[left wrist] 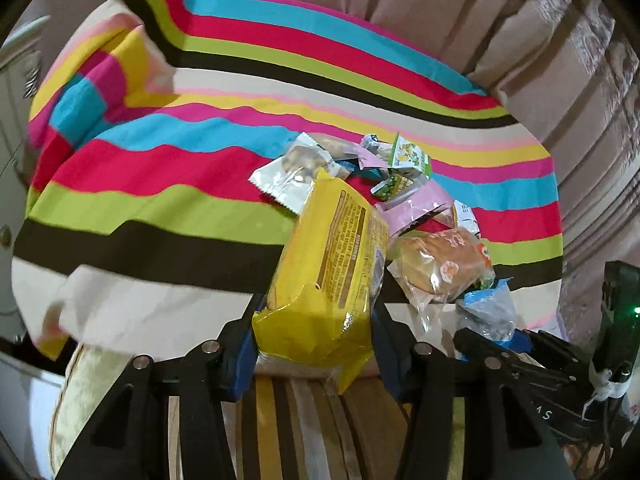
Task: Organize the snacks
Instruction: 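Carry both packets over the white box and open both tools to drop them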
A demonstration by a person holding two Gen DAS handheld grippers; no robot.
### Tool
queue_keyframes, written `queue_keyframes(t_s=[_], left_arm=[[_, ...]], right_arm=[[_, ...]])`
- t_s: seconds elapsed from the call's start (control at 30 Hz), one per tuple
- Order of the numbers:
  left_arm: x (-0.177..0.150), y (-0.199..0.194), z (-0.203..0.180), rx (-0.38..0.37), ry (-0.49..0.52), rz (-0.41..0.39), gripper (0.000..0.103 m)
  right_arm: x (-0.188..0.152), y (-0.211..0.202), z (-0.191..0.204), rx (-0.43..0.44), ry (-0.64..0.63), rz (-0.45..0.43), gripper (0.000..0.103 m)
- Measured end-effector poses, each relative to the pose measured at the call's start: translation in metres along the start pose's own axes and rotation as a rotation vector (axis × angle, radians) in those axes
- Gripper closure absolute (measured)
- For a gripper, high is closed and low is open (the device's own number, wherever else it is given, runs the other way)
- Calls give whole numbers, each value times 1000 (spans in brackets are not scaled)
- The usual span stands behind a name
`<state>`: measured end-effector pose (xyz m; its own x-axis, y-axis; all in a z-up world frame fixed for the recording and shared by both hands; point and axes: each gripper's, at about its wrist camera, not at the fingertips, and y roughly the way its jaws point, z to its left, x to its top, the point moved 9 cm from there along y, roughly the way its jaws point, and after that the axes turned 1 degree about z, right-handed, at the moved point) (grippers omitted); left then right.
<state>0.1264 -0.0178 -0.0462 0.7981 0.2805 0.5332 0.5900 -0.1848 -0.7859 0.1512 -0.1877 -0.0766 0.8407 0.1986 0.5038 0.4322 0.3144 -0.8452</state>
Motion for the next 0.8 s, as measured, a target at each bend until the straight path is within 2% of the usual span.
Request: queue_keyframes(t_s=[0.2, 0.43, 0.6, 0.8], left_arm=[[-9, -19, -11, -25, 3, -28, 52], [-15, -33, -64, -120, 100, -51, 52], [-29, -26, -114, -215, 175, -9, 52], [-42, -16, -163, -284, 240, 39, 52]], right_arm=[[-4, -18, -6, 29, 18, -41, 52], [-18, -49, -38, 23, 97, -75, 52], [-31, -65, -69, 24, 171, -89, 52], [-47, -85, -116, -2, 274, -114, 52]])
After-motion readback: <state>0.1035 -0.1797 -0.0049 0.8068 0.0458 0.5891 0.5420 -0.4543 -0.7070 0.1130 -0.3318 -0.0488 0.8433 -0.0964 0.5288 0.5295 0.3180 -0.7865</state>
